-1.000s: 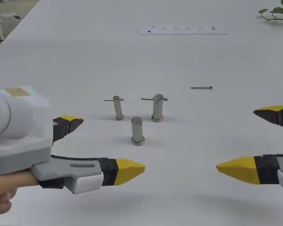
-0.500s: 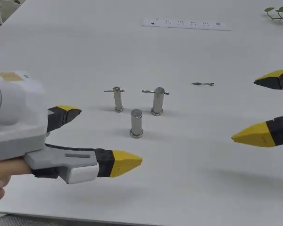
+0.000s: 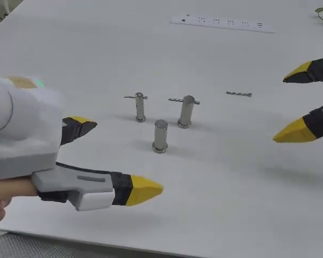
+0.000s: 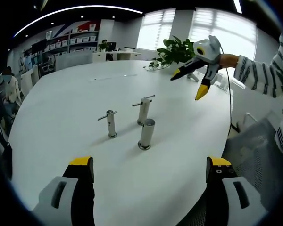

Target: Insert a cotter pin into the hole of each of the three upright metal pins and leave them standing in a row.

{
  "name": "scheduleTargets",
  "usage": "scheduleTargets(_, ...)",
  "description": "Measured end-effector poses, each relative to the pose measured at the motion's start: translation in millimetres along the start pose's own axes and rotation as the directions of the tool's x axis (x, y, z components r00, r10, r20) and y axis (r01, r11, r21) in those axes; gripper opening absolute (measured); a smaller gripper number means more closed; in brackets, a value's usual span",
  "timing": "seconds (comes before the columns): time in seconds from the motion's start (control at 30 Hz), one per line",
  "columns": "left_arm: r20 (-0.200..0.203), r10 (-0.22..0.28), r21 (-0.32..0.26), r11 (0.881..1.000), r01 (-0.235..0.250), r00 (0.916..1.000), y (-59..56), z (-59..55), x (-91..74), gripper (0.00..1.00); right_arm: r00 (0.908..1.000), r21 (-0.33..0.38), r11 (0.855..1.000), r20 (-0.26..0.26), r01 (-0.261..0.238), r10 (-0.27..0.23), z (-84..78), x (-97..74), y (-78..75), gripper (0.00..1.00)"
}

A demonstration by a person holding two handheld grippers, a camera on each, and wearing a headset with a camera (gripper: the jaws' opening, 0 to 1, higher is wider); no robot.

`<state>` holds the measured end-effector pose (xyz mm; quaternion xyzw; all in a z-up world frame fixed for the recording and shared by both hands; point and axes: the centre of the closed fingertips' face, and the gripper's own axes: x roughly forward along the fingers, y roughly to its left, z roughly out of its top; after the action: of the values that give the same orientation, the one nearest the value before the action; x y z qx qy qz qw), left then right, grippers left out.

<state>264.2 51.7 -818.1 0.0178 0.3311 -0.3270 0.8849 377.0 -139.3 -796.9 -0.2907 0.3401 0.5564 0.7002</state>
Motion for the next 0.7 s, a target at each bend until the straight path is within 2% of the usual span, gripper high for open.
scheduleTargets(0.07, -0.005, -0.010, -0.005, 1.000, 0.010, 0.9999, -2.0, -2.1, 1.6, 0.99, 0.9999, 0.014, 1.000, 0.003, -0.015, 0.015, 2.1, 4.9, -6.2, 0.77)
scheduleTargets(0.27, -0.008, -0.028, -0.015, 1.000, 0.028, 0.9996, -6.4, -3.3, 3.0, 0.99, 0.9975, -0.021, 0.998, -0.048, -0.052, 0.051, 0.7, 18.3, -18.3, 0.77)
scheduleTargets(0.33, -0.009, -0.032, -0.015, 0.999, 0.032, 0.9994, -7.0, -3.2, 3.0, 0.99, 0.9959, -0.034, 0.997, -0.064, -0.066, 0.064, 2.0, 22.0, -17.9, 0.77)
scheduleTargets(0.57, -0.006, -0.037, -0.017, 0.999, 0.037, 0.9993, -7.6, -0.9, 2.5, 0.99, 0.9910, -0.065, 0.993, -0.100, -0.095, 0.088, 3.4, 35.6, -27.4, 0.75)
scheduleTargets(0.7, -0.007, -0.045, -0.017, 0.999, 0.045, 0.9990, -10.4, -0.9, 2.9, 0.99, 0.9883, -0.071, 0.992, -0.122, -0.100, 0.091, 0.5, 45.5, -35.6, 0.70)
